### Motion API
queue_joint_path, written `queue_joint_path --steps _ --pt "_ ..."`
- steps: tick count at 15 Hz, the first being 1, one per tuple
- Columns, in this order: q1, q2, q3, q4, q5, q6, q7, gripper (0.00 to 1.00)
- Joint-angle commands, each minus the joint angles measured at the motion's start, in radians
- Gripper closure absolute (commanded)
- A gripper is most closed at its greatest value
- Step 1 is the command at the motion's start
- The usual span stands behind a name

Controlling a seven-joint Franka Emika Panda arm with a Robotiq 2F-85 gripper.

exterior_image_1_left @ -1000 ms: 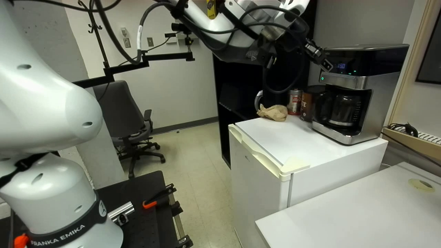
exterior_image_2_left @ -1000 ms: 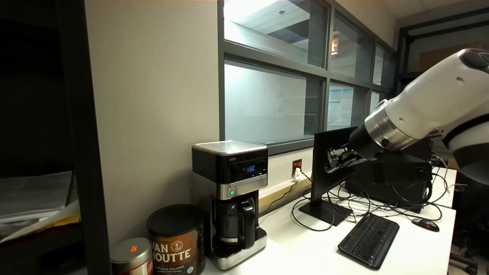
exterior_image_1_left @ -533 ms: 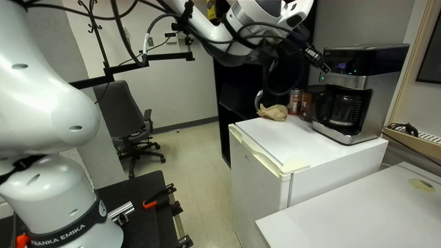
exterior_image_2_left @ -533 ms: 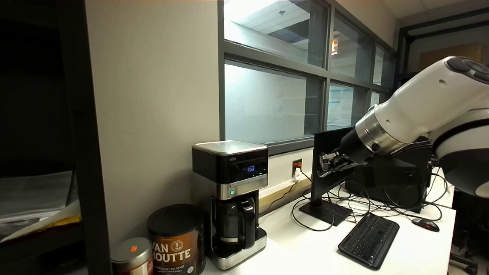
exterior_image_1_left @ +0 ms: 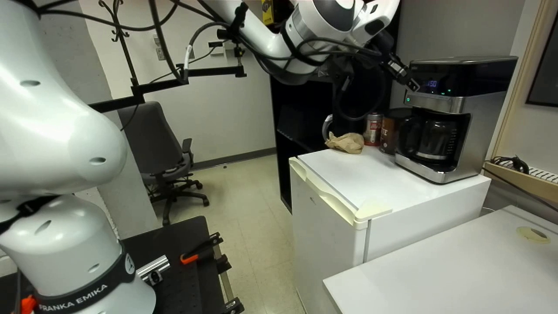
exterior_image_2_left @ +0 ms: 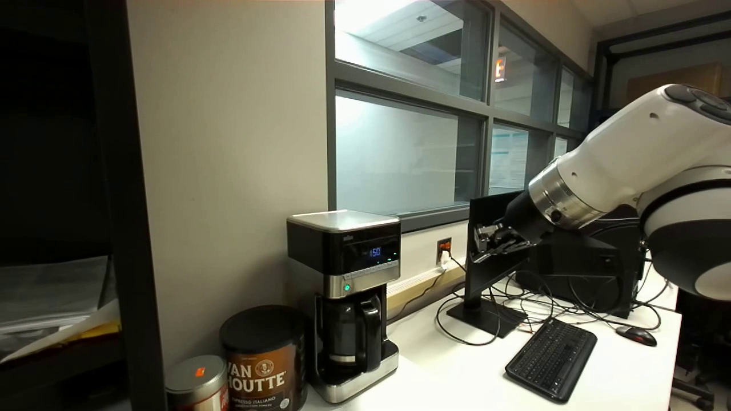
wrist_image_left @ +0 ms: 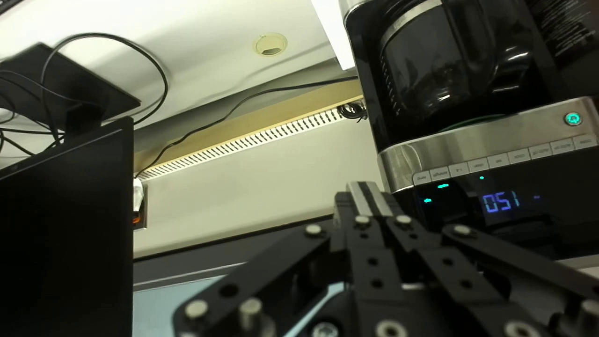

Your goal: Press a button on the coffeemaker

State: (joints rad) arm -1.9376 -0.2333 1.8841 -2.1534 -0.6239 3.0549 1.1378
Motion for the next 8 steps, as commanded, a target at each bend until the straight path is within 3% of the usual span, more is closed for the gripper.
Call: queue_joint_path --steps 1,8 --pt "-0.129 -0.077 0.132 0.049 0.080 0.046 -0.021 1.00" --pt "-0.378 -0.226 0.380 0.201 0.185 0.068 -0.039 1.00"
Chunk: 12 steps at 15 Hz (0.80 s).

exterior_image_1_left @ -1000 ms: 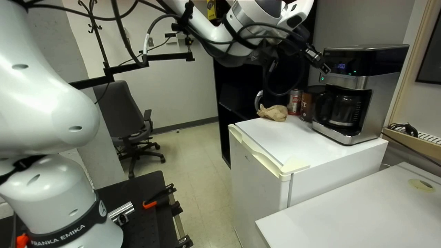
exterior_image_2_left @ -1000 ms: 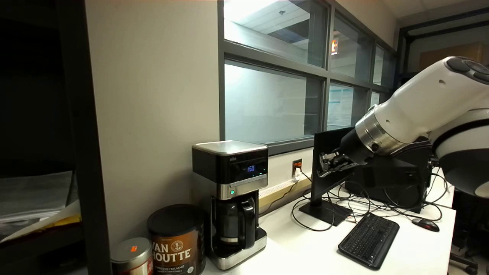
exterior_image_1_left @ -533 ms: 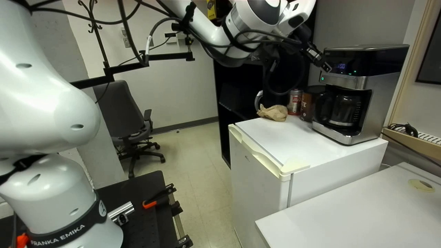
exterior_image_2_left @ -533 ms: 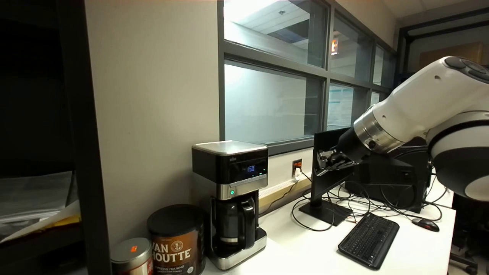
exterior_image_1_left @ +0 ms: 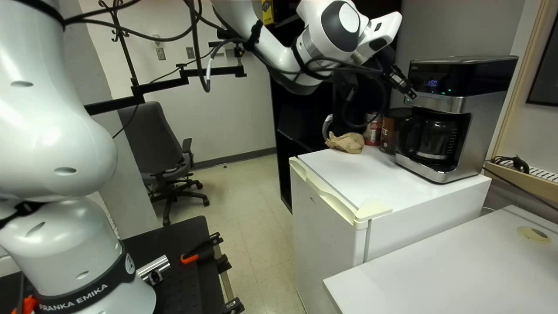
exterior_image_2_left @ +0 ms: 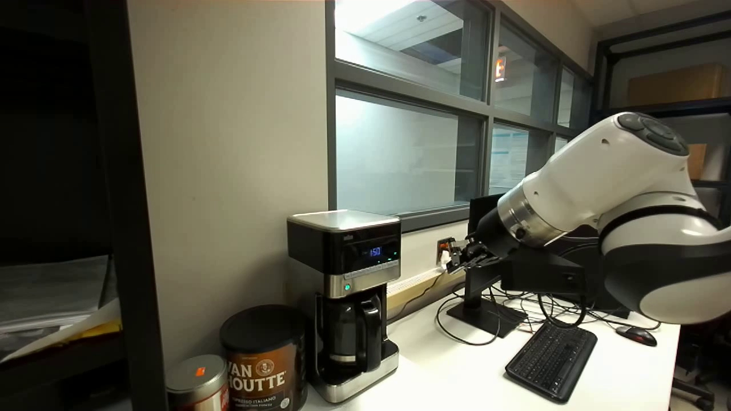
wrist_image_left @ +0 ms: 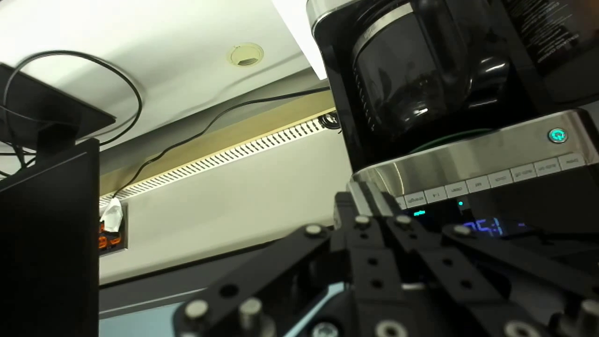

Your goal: Press a button on the coffeemaker

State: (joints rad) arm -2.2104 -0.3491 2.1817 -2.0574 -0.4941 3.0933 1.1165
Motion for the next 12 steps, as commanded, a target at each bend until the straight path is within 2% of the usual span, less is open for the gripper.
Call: queue_joint_path --steps 1,3,4,7,12 --pt "-0.137 -0.140 0.107 0.140 0.062 0.031 -0.016 1.00" --pt "-0.190 -0.203 0.139 0.215 0.068 0.029 -0.007 1.00" --pt "-0.147 -0.260 0.096 0.237 0.232 0.038 -0.129 1.00" --pt "-0.168 -0.349 0.108 0.326 0.429 0.027 -0.267 1.00" --pt "-0.178 -0.479 0.110 0.457 0.649 0.007 -0.418 1.00"
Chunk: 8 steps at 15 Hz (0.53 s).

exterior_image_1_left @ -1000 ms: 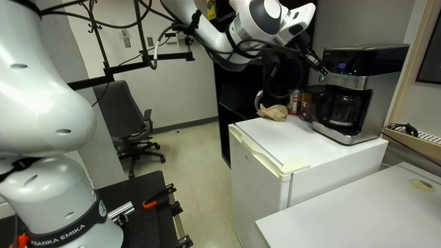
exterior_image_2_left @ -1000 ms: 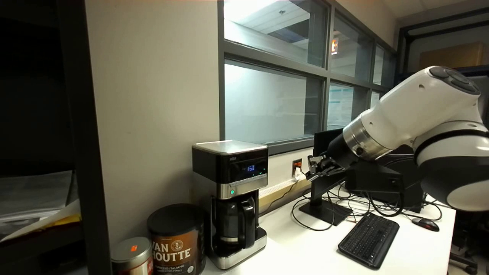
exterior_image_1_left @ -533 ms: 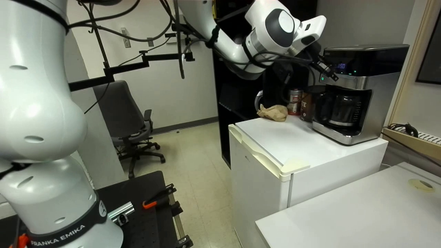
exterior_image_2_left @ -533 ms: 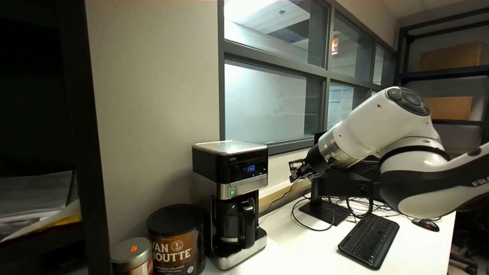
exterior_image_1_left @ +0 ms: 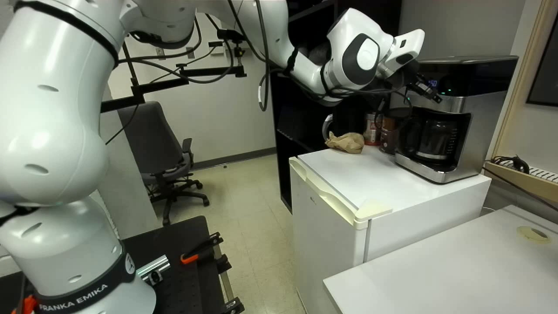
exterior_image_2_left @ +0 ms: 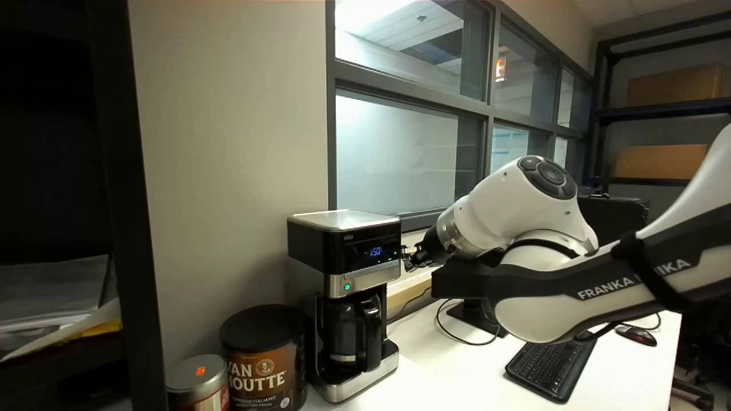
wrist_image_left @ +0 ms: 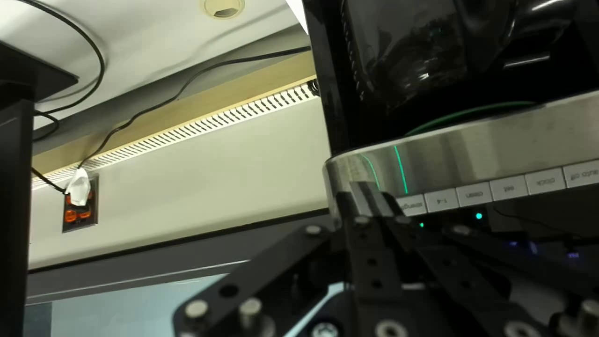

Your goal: Press a button on the coffeemaker

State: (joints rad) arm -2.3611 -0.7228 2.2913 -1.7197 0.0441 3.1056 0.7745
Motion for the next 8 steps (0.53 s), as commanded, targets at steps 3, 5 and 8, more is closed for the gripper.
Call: queue_joint_path --steps 3,5,8 --pt "-0.034 -0.161 -0.009 0.178 0.190 -0.011 -0.128 1.00" --pt "-0.040 -0.189 -0.015 0.211 0.230 -0.013 -0.152 1.00" --pt "-0.045 -0.217 -0.025 0.239 0.274 -0.020 -0.180 1.00"
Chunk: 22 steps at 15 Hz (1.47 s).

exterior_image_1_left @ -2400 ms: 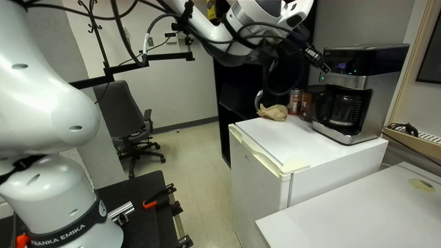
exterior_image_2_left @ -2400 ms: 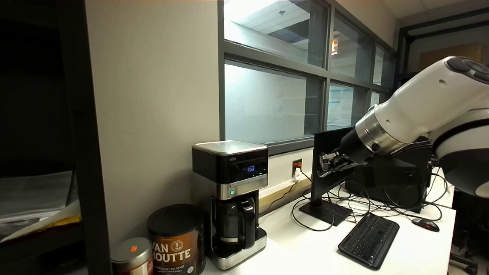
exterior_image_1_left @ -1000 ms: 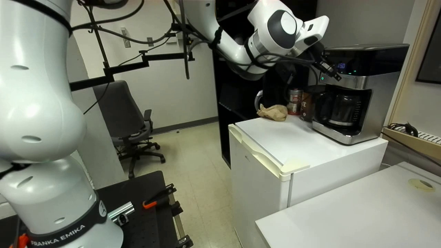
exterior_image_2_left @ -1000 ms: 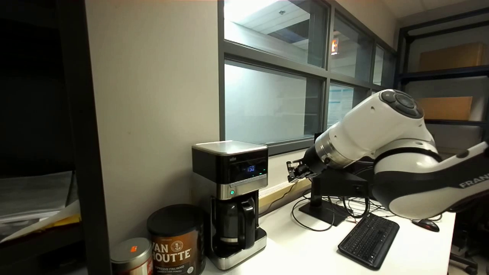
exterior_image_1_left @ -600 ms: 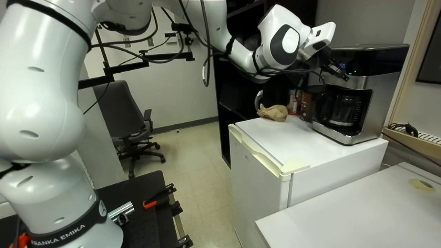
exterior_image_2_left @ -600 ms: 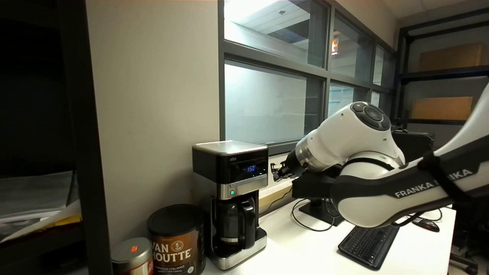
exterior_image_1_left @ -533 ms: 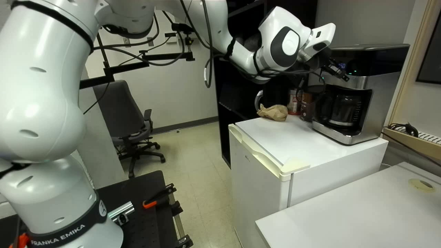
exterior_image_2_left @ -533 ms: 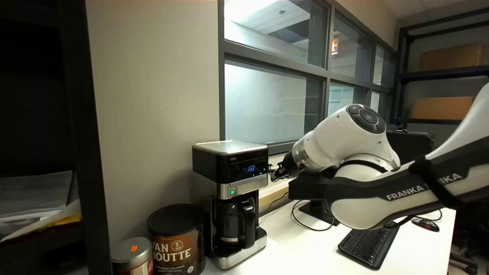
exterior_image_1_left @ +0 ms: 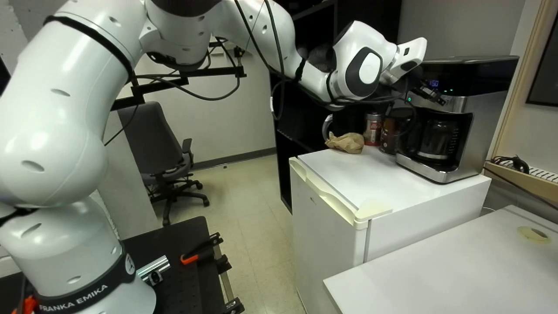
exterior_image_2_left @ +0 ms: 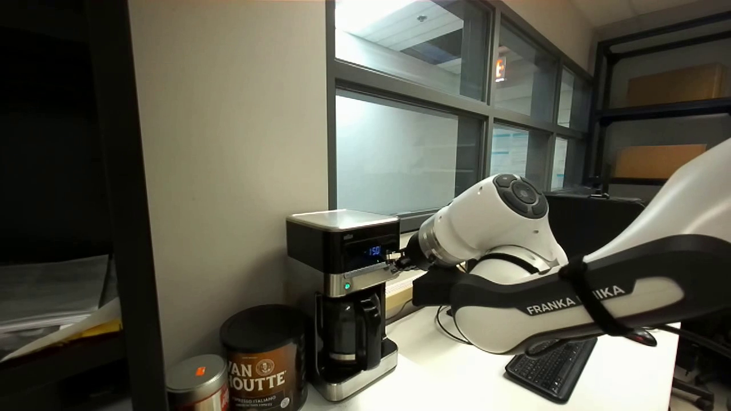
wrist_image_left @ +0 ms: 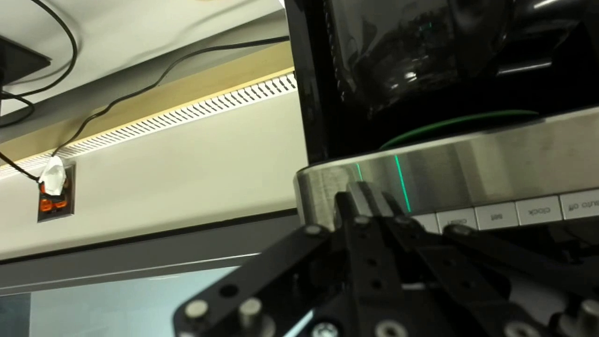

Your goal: Press a button on the coffeemaker

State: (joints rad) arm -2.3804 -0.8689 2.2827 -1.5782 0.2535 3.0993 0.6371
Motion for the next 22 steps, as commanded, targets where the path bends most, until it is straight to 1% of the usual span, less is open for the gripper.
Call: queue_joint_path --steps 1,7,15,16,19,22 --pt "-0.025 -0.077 -0.021 0.102 0.077 -0.013 -0.050 1.00" --pt "-0.022 -0.093 -0.027 0.113 0.122 -0.007 -0.093 1.00" --pt "0.018 -0.053 0.011 0.046 0.138 0.035 -0.180 1.00" --pt "0.012 -0.031 0.032 0.031 0.091 0.047 -0.161 1.00" --pt "0.035 0.007 0.060 -0.020 0.077 0.081 -0.186 1.00" --pt "0.067 0.068 0.087 -0.109 0.063 0.126 -0.233 1.00"
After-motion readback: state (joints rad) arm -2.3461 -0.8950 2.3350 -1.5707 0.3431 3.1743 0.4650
